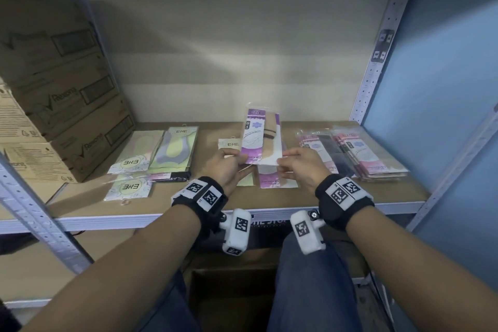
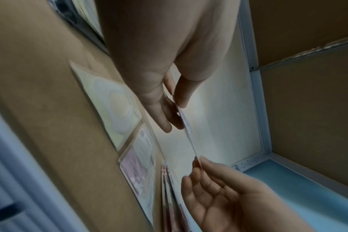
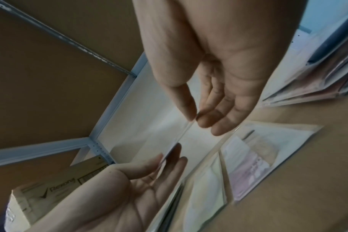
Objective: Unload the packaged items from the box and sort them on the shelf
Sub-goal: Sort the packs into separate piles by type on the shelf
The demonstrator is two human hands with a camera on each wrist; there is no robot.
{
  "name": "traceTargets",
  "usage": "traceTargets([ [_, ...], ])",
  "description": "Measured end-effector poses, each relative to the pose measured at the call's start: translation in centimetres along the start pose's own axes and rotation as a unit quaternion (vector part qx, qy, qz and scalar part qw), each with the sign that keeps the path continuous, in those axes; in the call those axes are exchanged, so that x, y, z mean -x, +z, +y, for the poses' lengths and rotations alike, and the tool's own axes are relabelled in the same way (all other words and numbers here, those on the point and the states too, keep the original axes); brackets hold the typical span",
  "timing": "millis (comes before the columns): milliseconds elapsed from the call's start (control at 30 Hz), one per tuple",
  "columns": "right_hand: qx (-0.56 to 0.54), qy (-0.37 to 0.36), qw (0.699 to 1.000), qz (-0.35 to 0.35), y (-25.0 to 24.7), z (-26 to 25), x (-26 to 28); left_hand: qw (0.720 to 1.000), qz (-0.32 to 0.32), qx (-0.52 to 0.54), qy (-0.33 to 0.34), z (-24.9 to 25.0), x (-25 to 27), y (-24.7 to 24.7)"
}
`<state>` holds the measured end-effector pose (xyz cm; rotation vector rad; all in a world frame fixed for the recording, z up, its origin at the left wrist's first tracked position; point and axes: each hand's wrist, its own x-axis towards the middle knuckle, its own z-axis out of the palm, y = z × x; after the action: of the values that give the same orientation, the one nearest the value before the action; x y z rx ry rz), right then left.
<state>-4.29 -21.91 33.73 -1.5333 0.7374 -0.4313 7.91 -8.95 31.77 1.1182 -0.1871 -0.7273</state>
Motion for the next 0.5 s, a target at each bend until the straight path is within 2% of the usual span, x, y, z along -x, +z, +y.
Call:
traceTargets([
  [100, -0.022, 0.003, 0.999, 0.039, 0.1, -0.1, -0.5, 0.999, 0.01, -0.037, 0.013, -0.4, 0.2, 0.7],
  [233, 0.096, -0.028, 0.99, 0.096, -0.9, 0.8, -1.2, 0.982, 0.045, -0.167, 0.079, -1.2, -0.1, 1.4],
  [333, 0.204, -0.046, 0.972, 0.111, -1.6, 1.5, -1.7, 0.932, 0.048, -0.336, 0.125, -2.2, -0.7, 1.8],
  [500, 0.359, -0.071, 0.925, 0.101, -2.1, 2.1, -1.7, 0.816, 0.006, -0.543, 0.2, -3.8, -1.3, 2.0],
])
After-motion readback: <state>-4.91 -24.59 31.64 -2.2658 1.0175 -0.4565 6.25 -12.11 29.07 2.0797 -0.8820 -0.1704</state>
